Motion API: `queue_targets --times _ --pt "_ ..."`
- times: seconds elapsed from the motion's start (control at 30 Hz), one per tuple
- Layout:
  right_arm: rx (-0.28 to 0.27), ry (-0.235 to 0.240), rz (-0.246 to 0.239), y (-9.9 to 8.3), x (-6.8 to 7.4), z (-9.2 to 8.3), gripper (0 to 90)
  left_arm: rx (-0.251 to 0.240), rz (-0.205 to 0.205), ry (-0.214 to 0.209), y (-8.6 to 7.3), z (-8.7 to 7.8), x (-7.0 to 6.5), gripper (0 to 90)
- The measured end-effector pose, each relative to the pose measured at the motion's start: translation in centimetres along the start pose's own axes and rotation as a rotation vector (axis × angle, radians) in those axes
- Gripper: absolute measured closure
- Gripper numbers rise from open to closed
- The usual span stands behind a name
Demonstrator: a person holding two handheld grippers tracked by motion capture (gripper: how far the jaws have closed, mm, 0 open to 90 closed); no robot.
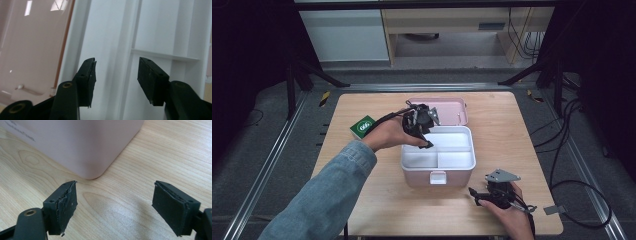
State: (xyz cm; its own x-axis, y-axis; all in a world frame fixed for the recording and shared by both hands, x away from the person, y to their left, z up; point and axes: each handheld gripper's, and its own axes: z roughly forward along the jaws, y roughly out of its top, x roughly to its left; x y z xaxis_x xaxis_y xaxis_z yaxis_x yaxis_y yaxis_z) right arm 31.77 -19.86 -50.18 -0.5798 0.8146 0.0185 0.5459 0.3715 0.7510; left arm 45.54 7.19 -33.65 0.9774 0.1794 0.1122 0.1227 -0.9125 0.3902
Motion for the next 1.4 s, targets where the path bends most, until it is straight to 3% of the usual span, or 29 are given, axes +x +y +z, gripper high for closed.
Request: queue_targets --times 0.23,0.57,1.4 --pt "0.002 0.004 0.001 0.0 -0.1 0.0 20.7 0.030 0.032 -0.049 0.5 1.6 -0.4 59.0" --pt "0.004 0.005 0.002 -0.1 -0.1 0.1 21.4 0.057 0.052 -0.081 0.4 3.0 -0.5 70.0" --pt "0.009 0.015 -0.006 -0.2 0.0 0.2 22.7 0.101 0.084 -0.142 1.1 4.0 0.4 80.6"
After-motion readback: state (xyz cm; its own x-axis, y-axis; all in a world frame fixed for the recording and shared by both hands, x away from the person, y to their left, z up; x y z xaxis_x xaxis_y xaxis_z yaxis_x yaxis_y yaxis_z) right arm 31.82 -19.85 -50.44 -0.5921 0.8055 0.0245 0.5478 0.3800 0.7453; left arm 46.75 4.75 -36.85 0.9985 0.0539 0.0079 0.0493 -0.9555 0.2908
